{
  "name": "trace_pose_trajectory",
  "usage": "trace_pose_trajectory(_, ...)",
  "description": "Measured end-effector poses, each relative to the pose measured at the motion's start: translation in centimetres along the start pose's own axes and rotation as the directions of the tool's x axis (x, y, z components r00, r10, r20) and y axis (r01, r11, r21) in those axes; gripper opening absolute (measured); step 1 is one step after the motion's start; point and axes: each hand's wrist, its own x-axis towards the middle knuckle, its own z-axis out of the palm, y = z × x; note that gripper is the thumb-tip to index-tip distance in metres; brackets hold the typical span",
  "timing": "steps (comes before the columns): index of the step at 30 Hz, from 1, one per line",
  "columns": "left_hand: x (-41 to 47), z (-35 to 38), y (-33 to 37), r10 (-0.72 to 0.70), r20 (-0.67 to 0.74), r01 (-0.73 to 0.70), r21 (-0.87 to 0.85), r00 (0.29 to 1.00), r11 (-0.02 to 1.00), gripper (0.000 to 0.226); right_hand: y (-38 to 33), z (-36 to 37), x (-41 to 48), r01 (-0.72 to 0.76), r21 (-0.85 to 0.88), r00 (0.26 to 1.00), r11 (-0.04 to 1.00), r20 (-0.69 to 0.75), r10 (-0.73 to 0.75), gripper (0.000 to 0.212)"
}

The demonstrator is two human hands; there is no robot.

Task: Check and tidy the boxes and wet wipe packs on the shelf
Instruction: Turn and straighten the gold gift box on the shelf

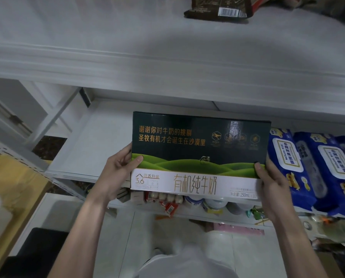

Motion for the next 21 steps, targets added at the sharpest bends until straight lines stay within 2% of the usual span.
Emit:
trace_pose_trajectory(5, 0.4, -0.9, -0.3, 0.000, 0.040, 0.001, -0.020, 0.999, 1.000, 0.053, -0.3, -1.2, 0.4, -0.047, -0.021, 0.996, 0.999, 0.069, 0.048, 0.040)
trace_pose_trajectory(11, 0.6, -0.8, -1.0, 0.024, 0.032, -0.023, -0.020, 0.999, 1.000, 0.052, -0.5, -1.2, 0.3, -0.032, -0.024, 0.995, 0.999, 0.094, 0.034, 0.038)
trace_pose_trajectory(21, 0.1, -0.6, -1.3, 0.026, 0.012, -0.026, -0.012, 1.000, 1.000, 0.051, -1.2, -2.0, 0.5, -0.092, -0.013, 0.987, 0.996, 0.127, 0.093, 0.039)
